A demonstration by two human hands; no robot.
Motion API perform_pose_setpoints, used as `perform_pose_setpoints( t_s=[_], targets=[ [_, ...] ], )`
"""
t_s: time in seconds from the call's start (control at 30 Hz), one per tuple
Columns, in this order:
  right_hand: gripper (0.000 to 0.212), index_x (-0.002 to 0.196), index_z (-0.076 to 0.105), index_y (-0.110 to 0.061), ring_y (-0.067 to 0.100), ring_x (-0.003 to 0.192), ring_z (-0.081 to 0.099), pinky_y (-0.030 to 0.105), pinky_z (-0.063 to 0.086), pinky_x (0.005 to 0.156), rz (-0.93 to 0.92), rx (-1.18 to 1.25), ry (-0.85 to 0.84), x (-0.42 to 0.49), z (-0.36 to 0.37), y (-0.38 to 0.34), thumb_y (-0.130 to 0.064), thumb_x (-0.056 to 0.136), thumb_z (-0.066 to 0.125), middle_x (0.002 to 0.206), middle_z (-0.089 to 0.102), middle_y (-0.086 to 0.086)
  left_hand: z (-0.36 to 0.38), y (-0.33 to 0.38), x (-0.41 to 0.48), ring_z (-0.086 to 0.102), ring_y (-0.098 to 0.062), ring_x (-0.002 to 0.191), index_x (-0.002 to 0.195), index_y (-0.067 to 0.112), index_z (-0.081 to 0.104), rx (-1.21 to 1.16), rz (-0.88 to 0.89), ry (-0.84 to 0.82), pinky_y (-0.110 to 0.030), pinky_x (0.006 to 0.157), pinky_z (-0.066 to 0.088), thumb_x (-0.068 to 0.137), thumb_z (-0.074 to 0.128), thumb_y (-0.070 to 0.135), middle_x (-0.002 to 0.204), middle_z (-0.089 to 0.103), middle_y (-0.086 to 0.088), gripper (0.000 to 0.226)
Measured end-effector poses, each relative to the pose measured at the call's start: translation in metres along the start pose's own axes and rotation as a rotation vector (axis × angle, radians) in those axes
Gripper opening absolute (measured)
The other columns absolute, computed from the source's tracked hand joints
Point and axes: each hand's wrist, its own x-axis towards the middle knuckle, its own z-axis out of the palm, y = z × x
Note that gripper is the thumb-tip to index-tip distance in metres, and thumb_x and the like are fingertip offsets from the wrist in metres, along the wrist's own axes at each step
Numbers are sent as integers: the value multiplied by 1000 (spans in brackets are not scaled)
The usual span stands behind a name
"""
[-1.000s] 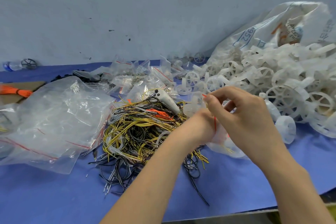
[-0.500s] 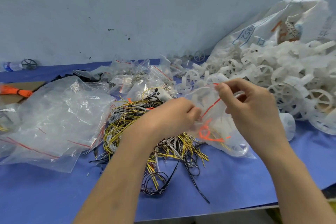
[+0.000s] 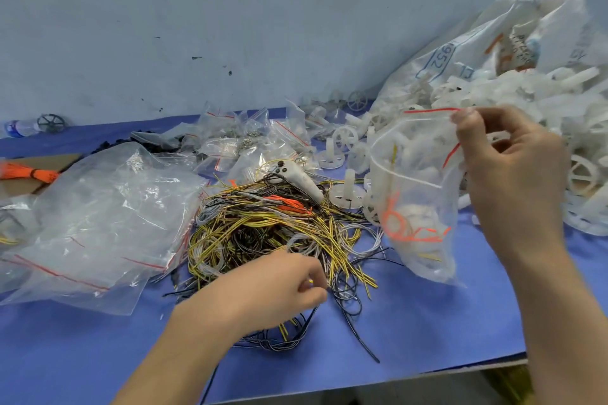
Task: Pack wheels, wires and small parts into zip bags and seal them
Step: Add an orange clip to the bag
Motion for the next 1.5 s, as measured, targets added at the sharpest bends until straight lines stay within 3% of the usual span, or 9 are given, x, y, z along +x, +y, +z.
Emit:
perform_pose_setpoints(
  t_s=[0.37, 0.5, 0.67, 0.8, 0.93, 1.03, 1.27, 1.37, 1.5],
  targets=[
    [22, 75, 63, -34, 7, 54, 52, 20, 34, 56, -2, -19, -173, -6, 20, 1, -42, 95, 58, 62, 59, -25, 4, -17, -18, 54, -9, 76, 103, 35, 65, 246, -152, -73, -24, 58, 37, 92, 53, 40, 66, 49, 18, 17],
    [21, 77, 65, -32, 4, 54, 52, 14, 32, 54, -22, -26, -202, -8, 23, 2, -40, 95, 59, 63, 58, -29, 4, -13, -20, 55, -12, 86, 104, 34, 64, 273, -159, -47, -27, 68, 41, 94, 52, 37, 82, 44, 17, 16],
    [21, 76, 64, -34, 6, 50, 49, 24, 32, 54, -23, 0, -217, -9, 22, 3, -40, 96, 59, 59, 57, -26, 8, -3, -20, 60, -23, 98, 108, 31, 66, 363, -173, -65, -32, 75, 43, 95, 52, 34, 109, 47, 8, 19],
    [20, 80, 66, -32, 7, 50, 49, 25, 34, 54, -29, 7, -214, -10, 20, 4, -41, 95, 58, 60, 58, -25, 6, -2, -17, 58, -18, 89, 104, 32, 67, 343, -121, -28, -30, 69, 40, 95, 51, 30, 100, 44, 12, 19],
    [20, 81, 67, -30, 7, 51, 50, 18, 34, 52, -32, 4, -220, -10, 19, 4, -41, 96, 58, 61, 59, -24, -17, -18, -20, 55, 7, 78, 94, 41, 65, -60, -16, -22, -10, 65, 39, 91, 60, 43, 96, 55, 18, 7],
    [22, 82, 68, -26, 8, 54, 52, 14, 33, 52, -37, -8, -218, -11, 18, 4, -41, 96, 58, 62, 60, -24, -33, -29, -21, 53, 2, 60, 90, 42, 66, -352, 20, 120, -12, 56, 40, 90, 66, 38, 81, 65, 20, 4],
    [23, 81, 67, -25, 11, 58, 55, 14, 36, 53, -31, -16, -218, -12, 17, 4, -40, 96, 59, 66, 60, -23, -45, -35, -14, 51, -10, 50, 98, 10, 60, -1245, -123, 426, -19, 41, 43, 92, 62, 16, 71, 63, -4, 9],
    [21, 81, 68, -28, 13, 59, 57, 23, 39, 59, -20, -14, -219, -13, 19, 4, -41, 96, 60, 66, 60, -23, -53, -31, -9, 54, -6, 50, 91, 11, 59, -1566, -134, 484, -14, 42, 47, 91, 63, 17, 71, 62, -2, 7],
    [21, 82, 69, -28, 17, 62, 60, 30, 41, 61, -20, -7, -229, -15, 20, 3, -41, 96, 60, 66, 61, -23, -62, -25, -8, 59, -6, 58, 89, 9, 56, -1903, 36, 504, -11, 50, 51, 84, 67, 17, 79, 62, -4, 14]
  ],
)
